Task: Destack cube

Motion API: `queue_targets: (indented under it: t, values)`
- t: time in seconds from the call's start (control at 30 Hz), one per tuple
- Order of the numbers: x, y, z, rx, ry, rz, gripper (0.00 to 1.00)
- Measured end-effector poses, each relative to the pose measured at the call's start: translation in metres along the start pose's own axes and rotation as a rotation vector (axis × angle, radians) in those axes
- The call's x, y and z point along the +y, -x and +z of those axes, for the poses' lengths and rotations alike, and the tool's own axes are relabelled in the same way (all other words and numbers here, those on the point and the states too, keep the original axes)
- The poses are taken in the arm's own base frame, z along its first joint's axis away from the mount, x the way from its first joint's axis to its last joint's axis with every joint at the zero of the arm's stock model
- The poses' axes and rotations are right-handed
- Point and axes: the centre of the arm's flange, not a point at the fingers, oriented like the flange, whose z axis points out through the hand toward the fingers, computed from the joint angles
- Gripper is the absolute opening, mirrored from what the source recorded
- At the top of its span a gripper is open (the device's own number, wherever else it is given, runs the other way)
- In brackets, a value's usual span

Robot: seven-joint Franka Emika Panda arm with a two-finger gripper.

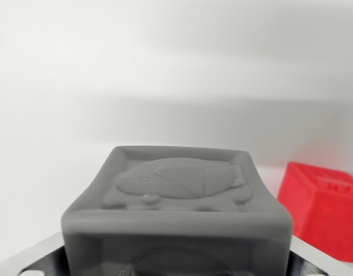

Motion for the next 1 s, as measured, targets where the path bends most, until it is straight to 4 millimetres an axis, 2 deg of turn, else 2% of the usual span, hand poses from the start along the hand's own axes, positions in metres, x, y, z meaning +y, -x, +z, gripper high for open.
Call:
queue_targets:
  t: [1.0]
  values:
    - [-0.056, 0.019, 0.008, 0.001, -0.004, -0.076, 0.00]
